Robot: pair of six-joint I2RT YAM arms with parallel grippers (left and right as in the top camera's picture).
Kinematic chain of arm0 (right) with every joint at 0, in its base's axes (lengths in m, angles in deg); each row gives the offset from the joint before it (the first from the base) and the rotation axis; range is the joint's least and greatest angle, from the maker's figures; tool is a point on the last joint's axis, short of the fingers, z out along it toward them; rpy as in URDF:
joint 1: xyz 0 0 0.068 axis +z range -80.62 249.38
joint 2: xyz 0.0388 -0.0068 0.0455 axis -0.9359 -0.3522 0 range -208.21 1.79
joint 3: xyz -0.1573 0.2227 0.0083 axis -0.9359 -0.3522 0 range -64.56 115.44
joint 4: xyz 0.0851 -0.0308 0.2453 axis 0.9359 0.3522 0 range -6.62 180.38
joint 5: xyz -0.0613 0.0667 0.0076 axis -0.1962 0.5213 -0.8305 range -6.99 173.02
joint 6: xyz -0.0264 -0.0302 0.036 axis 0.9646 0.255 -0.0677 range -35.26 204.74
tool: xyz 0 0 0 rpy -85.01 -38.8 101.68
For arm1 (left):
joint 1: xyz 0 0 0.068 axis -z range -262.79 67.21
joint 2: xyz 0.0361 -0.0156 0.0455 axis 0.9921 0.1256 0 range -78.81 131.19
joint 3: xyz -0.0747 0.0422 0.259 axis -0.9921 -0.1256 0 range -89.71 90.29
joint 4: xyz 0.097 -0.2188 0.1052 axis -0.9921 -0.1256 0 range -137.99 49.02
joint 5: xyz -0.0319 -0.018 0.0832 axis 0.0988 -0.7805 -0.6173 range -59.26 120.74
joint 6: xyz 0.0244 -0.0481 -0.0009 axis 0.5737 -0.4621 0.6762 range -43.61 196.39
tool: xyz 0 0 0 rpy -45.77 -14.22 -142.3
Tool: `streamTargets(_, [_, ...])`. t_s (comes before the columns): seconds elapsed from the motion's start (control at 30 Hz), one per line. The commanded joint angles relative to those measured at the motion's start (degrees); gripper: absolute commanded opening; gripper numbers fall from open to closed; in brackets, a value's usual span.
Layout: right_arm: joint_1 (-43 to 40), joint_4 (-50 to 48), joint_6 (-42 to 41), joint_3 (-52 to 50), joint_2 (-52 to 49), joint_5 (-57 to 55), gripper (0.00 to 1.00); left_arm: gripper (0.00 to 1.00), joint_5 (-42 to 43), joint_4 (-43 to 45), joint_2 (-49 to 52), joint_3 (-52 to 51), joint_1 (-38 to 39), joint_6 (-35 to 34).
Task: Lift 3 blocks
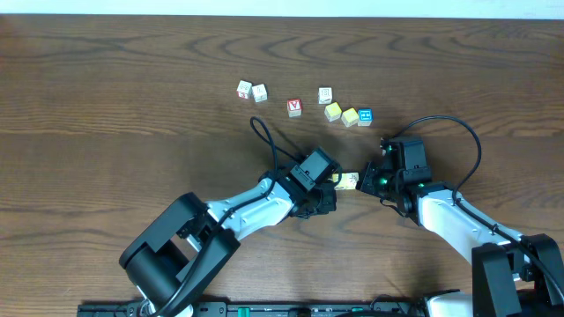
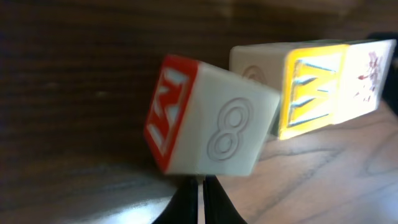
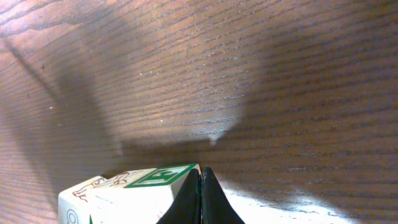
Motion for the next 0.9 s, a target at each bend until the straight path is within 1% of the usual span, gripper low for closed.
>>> streamTargets(0.0, [0.5, -0.1, -0.3, -0.3, -0.4, 0.4, 0.01, 0.07, -0.6, 0.0, 1.2, -0.3, 0.0, -0.5])
streamTargets(0.87, [0.5, -0.1, -0.3, -0.3, -0.4, 0.4, 0.01, 0.07, -2.1, 2.7, 1.2, -0.3, 0.0, -0.5])
